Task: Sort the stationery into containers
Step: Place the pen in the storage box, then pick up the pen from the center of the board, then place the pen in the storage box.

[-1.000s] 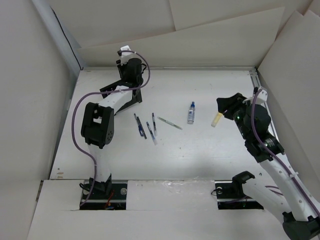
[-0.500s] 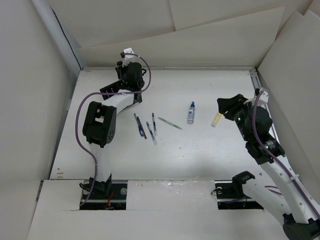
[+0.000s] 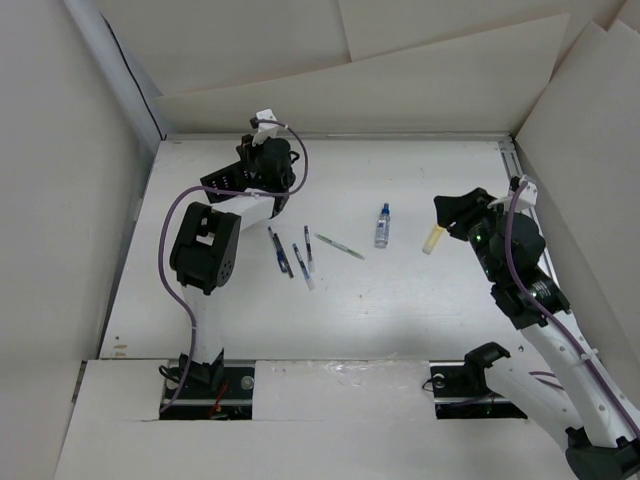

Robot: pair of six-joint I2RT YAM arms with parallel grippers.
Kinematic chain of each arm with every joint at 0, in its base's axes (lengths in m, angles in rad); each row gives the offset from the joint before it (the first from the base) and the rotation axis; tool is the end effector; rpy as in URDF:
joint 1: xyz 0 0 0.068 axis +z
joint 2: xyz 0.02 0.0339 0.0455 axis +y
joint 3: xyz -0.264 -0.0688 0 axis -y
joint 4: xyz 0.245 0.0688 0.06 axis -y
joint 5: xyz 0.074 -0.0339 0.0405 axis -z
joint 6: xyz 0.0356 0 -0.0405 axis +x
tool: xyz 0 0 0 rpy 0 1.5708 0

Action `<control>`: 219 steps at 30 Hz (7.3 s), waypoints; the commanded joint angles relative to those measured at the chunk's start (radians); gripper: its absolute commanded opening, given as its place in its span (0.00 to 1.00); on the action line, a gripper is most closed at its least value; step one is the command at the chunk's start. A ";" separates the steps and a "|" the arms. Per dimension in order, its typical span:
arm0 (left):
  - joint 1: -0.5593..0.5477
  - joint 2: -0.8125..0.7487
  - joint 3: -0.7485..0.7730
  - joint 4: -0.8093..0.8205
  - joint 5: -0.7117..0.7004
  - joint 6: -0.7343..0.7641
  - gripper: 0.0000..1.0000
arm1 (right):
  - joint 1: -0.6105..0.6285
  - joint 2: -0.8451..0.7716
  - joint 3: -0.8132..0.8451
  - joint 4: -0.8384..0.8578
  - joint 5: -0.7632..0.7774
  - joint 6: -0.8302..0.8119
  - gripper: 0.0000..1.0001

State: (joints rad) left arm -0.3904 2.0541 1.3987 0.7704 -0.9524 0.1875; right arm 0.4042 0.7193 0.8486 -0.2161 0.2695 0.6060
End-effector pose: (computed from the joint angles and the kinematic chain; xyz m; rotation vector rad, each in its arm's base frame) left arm 0.4434 -0.1511 0.2564 -0.3567 1.4849 0.5280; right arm 0.1550 0.0560 0.3691 0.3747 1.6407 0.5427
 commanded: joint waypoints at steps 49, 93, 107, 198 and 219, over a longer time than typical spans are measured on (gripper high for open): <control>-0.685 0.541 0.982 -0.898 0.684 -0.367 0.66 | -0.015 0.002 0.365 -0.203 0.139 0.001 0.46; -0.685 0.328 0.456 -0.689 0.632 -0.418 0.37 | -0.015 -0.018 0.276 -0.120 -0.019 -0.035 0.50; -0.685 0.471 0.695 -0.773 0.632 -0.353 0.51 | -0.015 0.003 0.245 -0.098 -0.019 -0.035 0.50; 0.088 -0.091 -0.087 -0.029 0.188 -0.220 0.08 | -0.005 0.022 -0.080 0.173 -0.147 -0.025 0.47; 0.021 -0.169 -0.145 0.004 0.115 -0.189 0.38 | -0.005 0.078 -0.080 0.173 -0.156 -0.025 0.56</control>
State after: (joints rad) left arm -0.3611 1.9770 1.2694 0.7250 -0.8116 -0.0032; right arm 0.3939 0.7979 0.7685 -0.0963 0.1184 0.5812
